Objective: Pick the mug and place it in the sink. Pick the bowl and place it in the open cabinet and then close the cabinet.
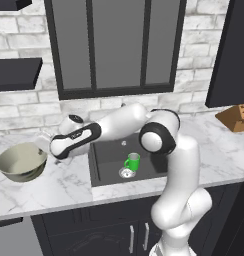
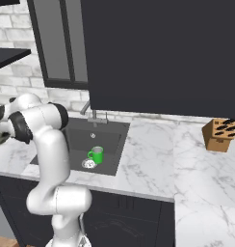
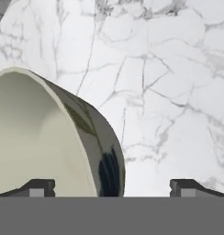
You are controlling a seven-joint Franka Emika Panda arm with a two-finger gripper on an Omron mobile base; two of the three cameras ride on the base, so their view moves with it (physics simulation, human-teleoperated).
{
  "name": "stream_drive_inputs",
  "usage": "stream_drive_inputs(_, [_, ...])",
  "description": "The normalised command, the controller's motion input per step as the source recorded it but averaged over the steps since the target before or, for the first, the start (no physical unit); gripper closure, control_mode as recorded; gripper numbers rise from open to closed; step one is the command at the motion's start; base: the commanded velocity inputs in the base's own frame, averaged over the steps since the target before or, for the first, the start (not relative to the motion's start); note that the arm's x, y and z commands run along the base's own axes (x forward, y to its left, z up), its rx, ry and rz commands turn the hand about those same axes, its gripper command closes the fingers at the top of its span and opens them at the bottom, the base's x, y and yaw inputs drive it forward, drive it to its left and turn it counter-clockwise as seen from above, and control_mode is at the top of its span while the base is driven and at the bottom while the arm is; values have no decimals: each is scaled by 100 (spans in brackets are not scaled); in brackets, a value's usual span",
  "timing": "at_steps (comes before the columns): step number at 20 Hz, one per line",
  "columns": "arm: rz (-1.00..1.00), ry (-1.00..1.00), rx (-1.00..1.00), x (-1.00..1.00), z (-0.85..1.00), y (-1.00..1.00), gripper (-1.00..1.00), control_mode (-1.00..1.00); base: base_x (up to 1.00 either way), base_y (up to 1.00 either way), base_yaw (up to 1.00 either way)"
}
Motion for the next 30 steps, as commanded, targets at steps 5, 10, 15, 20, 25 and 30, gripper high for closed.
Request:
stream_drive_inputs(5, [0, 0, -4, 0, 0, 28, -100, -100, 0, 0, 0])
stream_drive_inputs(10, [0, 0, -2, 2, -9, 21, -100, -100, 0, 0, 0])
stream_drive_inputs(15, [0, 0, -2, 2, -26, 15, 100, -100, 0, 0, 0])
stream_drive_inputs(20, [0, 0, -7, 0, -21, 5, 100, -100, 0, 0, 0])
stream_drive_inputs(25, [0, 0, -2, 0, -1, 0, 100, -100, 0, 0, 0])
stream_drive_inputs(30, [-3, 1, 0, -7, 36, -17, 100, -100, 0, 0, 0])
